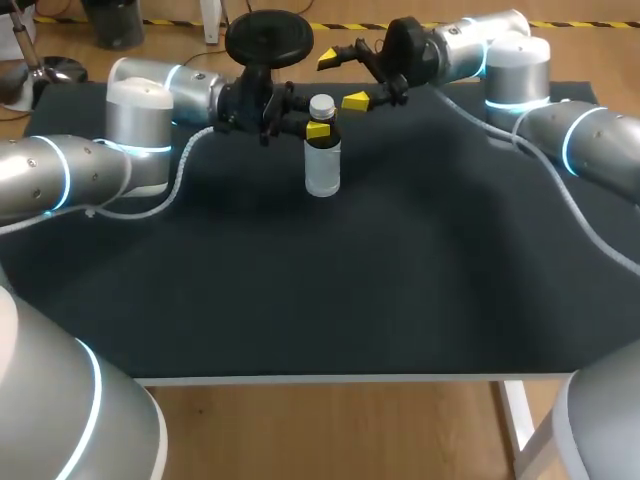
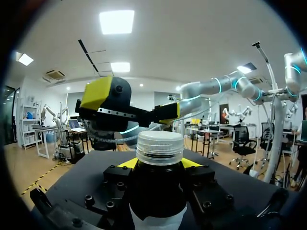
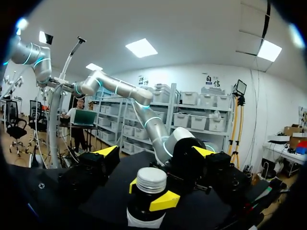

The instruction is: Unscrew the bottle cap

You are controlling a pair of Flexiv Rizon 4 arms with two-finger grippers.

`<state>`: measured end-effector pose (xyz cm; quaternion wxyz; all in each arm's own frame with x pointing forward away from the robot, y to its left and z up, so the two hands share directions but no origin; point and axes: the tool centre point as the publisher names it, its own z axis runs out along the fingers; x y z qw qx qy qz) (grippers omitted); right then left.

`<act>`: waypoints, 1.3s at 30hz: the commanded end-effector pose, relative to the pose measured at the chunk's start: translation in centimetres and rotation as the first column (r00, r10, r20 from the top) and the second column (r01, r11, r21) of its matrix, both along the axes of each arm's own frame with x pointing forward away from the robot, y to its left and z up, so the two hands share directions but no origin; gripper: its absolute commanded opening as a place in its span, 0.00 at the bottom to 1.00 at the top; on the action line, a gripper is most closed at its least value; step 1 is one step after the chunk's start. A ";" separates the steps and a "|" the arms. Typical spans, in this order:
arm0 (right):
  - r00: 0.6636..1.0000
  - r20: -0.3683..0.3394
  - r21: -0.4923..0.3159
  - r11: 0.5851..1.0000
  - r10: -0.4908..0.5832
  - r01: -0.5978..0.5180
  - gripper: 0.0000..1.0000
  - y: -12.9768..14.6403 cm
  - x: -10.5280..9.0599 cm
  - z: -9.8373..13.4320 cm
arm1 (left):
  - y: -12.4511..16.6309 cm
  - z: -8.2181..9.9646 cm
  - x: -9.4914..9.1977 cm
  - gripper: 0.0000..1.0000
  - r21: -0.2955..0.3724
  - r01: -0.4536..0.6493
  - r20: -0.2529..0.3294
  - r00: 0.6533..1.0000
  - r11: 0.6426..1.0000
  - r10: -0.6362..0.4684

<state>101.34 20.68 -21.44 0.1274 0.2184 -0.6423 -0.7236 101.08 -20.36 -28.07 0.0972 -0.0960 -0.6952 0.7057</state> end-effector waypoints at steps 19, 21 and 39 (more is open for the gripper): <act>0.612 0.098 -0.230 0.581 -0.785 0.781 1.00 -0.2 -3.5 1.8 | -0.1 -0.1 0.3 0.00 -0.002 0.007 -0.001 1.000 1.000 -0.007; 0.594 0.103 -0.248 0.557 -0.798 0.792 1.00 -0.1 -3.5 1.8 | -0.1 -0.1 0.3 0.00 -0.002 0.007 -0.001 1.000 1.000 -0.007; 0.555 0.115 -0.306 0.503 -0.824 0.809 1.00 0.3 -3.2 1.1 | -0.1 -0.1 0.3 0.00 -0.002 0.007 -0.001 1.000 1.000 -0.007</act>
